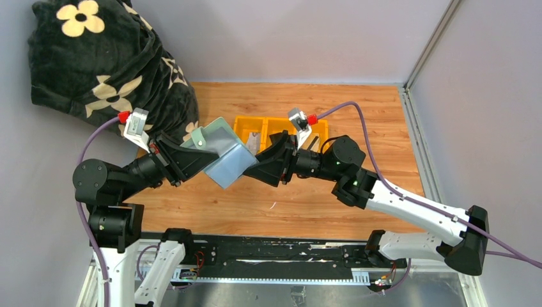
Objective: Take the credit cards out of the card holder
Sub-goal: Remove the credit card from the card holder.
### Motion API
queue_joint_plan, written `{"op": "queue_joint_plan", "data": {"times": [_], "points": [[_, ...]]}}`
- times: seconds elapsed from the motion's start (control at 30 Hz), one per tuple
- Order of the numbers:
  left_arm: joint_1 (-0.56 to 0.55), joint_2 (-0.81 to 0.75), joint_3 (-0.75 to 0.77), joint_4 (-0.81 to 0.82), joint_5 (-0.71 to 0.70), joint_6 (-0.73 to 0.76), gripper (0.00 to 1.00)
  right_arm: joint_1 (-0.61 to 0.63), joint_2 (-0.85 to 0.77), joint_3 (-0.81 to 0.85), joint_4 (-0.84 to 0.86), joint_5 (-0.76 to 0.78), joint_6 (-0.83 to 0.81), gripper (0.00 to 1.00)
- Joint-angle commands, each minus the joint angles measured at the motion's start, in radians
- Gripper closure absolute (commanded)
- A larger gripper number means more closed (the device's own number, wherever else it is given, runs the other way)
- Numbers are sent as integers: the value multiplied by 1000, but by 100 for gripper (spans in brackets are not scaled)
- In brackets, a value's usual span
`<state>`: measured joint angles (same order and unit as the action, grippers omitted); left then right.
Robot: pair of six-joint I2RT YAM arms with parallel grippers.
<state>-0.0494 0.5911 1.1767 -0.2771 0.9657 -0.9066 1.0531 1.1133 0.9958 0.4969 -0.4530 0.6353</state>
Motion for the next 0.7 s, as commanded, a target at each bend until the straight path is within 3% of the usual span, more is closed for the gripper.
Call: {"op": "queue_joint_plan", "data": {"times": [0.0, 0.2, 0.5, 0.67], "points": [[-4, 5, 28, 28, 26, -22, 100, 4, 4, 51, -22, 94, -19, 54], [-5, 10, 40, 30, 35, -32, 100, 8, 30, 109, -40, 96, -69, 53], [-4, 9, -3, 51, 48, -57, 100, 30, 110, 213, 54, 11, -67, 38], [-4, 5, -6, 51, 61, -61, 100, 40, 118, 219, 59, 12, -76, 39]]}}
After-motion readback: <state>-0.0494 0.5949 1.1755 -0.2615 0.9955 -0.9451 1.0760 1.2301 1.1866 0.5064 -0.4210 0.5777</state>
